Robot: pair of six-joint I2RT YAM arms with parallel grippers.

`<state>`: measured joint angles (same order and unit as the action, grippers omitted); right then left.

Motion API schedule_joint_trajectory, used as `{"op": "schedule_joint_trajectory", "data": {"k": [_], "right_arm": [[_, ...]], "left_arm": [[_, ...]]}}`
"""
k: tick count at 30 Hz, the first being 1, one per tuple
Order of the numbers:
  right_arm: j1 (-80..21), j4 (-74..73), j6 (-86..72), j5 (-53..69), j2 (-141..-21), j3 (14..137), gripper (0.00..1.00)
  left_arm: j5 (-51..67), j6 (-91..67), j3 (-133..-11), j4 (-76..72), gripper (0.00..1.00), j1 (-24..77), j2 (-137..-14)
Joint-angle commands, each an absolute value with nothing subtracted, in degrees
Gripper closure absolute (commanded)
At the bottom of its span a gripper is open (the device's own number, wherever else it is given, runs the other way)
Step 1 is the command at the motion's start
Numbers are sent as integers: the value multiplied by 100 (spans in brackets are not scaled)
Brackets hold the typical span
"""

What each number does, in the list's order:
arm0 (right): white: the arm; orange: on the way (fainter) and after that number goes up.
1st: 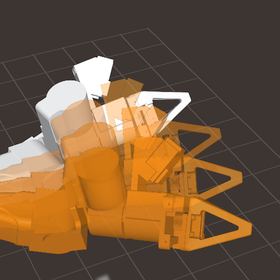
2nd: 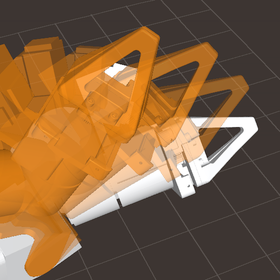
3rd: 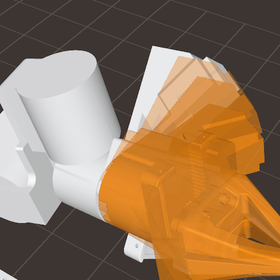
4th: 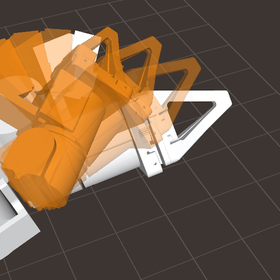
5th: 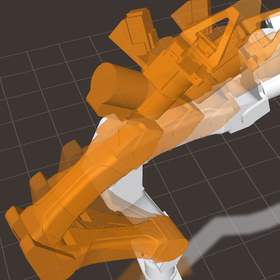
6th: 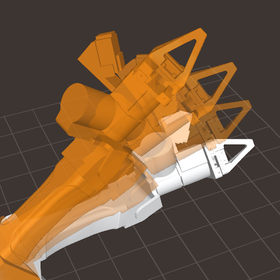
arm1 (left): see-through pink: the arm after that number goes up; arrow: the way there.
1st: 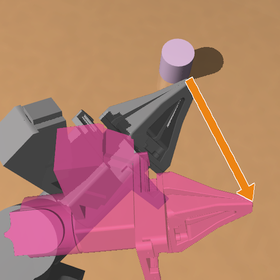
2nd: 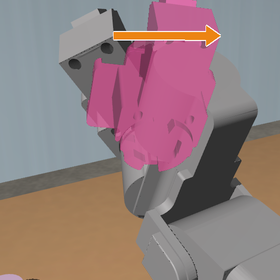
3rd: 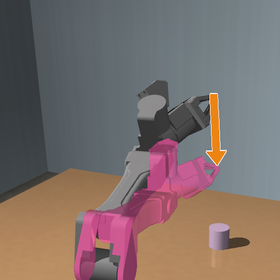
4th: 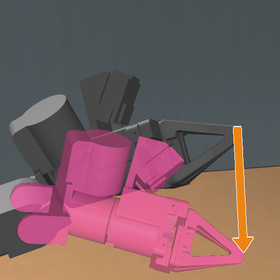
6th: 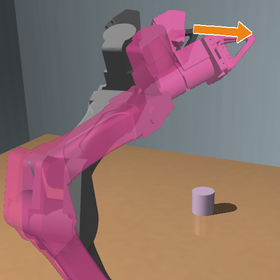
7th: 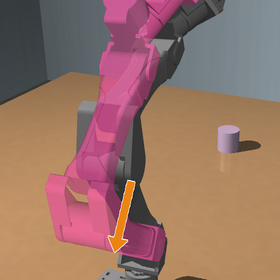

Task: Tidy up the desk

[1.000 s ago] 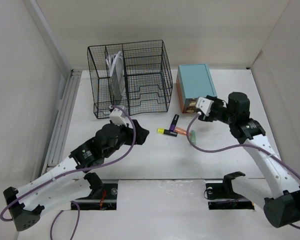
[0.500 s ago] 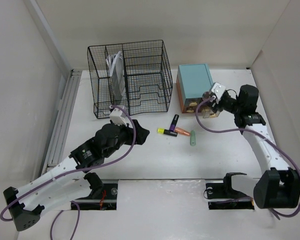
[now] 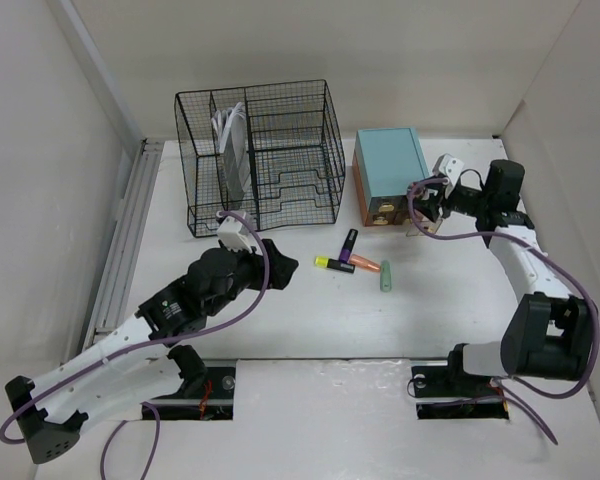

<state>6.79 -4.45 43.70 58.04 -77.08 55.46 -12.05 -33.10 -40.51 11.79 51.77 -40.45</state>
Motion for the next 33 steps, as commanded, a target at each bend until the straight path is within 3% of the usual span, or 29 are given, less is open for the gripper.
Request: {"op": "schedule_joint_trajectory", "data": {"k": [1, 9, 16, 21, 33], "right_arm": [[809, -316, 4420, 6503, -7629, 5897, 95], [914, -2503, 6186, 6609, -7962, 6468, 94], [914, -2618, 6494, 6671, -8410, 6836, 96], [914, -4180, 7935, 6671, -8990, 7496, 96], [914, -5141, 9430, 5968, -9316, 7867, 96]], "left_arm": [[-1222, -3243, -4140, 932, 26, 5212, -3937], [-1222, -3190, -4140, 932, 26, 5212, -3937], [-1222, -3190, -4087, 879, 26, 5212, -3937], [-1222, -3190, -4140, 932, 26, 5212, -3937], [-1222, -3190, -4140, 932, 26, 5212, -4043]]}}
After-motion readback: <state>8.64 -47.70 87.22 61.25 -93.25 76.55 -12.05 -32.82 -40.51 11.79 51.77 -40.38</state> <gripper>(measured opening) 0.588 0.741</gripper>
